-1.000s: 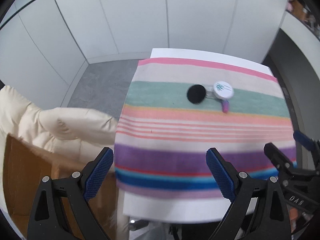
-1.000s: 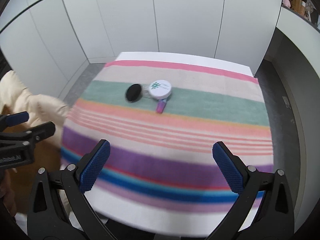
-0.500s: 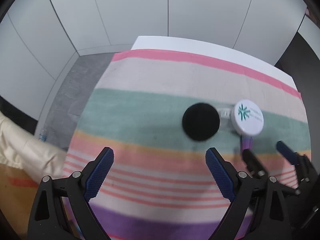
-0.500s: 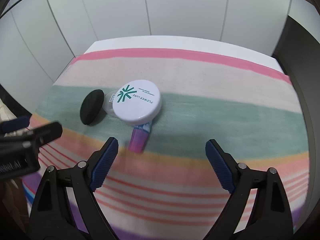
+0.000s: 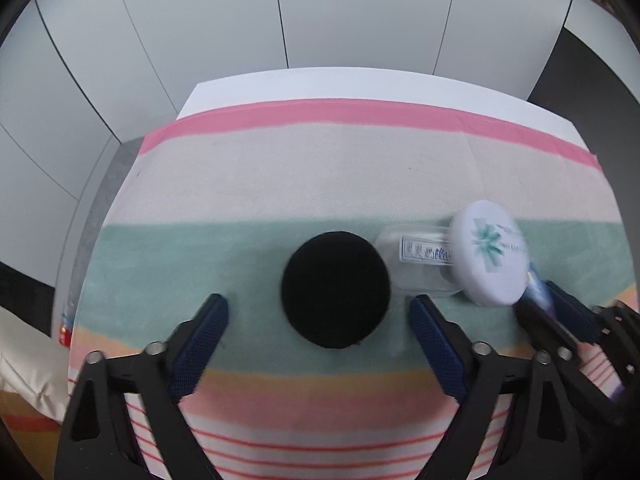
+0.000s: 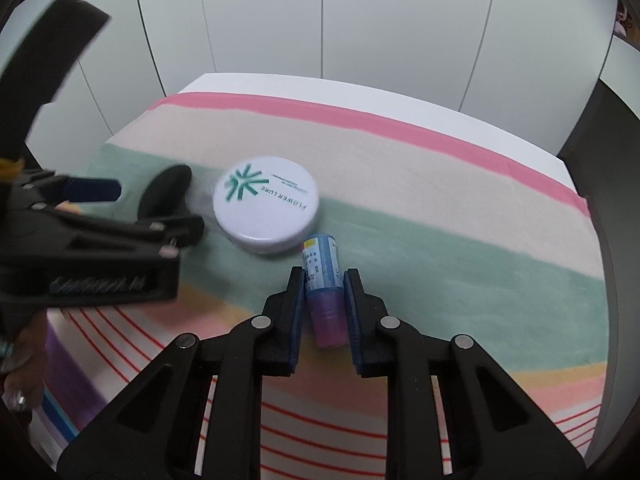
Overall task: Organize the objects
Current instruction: 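Grasp the black sponge with the left tool while the right tool grasps the pink-capped tube, then lift and carry the black sponge and tube with both tools over the box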
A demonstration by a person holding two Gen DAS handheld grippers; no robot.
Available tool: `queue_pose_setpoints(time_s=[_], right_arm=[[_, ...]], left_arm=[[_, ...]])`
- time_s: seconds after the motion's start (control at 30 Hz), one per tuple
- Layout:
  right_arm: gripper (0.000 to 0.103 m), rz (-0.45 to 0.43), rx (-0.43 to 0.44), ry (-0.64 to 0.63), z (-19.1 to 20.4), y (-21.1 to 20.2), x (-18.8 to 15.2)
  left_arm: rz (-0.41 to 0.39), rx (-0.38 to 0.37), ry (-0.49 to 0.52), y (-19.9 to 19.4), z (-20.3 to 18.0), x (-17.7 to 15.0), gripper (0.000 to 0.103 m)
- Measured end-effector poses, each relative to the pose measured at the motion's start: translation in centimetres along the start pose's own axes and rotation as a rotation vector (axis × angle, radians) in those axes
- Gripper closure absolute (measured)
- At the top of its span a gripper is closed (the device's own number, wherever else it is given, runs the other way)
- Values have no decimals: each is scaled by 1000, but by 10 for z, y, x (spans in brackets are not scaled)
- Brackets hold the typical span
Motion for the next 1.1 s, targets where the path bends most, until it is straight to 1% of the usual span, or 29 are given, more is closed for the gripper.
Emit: queue_pose_setpoints(time_s=[0.03,0.07,0.1,0.13,0.27,0.5,0.73,0.87,0.97,1.0,1.07,1.1], right_arm=[[83,3,2,6,-4,-2,-3],[83,5,3,12,-8,-3,-5],[83,6,3,21,-12,-5,-7],[83,5,2,25,-15,-6,-9],[83,12,15,53,-19,-9,-13],[83,9,9,72,-20,-17,-11],[83,0,2,87,-23,-39,0],[83,-22,-7,92,-21,-60,17],[83,-54,-2,97,-20,-86,29],[83,-64,-2,98,-24,-101,31],[83,-85,-2,100,-23,-121,39],[83,-97,-3,103,-22,-132,44]], left_arm=[[-22,-22,-5,-2,-3,1,34],[-31,-38,-10,-4,-6,2,41],[-36,-32,-11,-7,-7,1,55],[-37,-33,-13,-8,-8,1,59],[-31,-51,-42,-11,-7,0,62],[-45,-38,-48,-25,-3,2,62],[-62,-44,-68,-52,3,4,62],[-93,-38,-68,-79,9,10,62],[-144,-13,-48,-110,15,14,62],[-155,-8,-40,-120,16,15,62],[-169,-13,-34,-135,18,15,62],[-185,-11,-34,-149,20,16,62]])
Point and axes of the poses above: each gripper's, at about its wrist camera, not at the fingertips, and y roughly the way its jaws point, z to its left, x to its top, the point moved 8 cm from there along y, roughly the way its jaws point, and after that the axes turned 3 degrees about z, right-handed, at the moved point
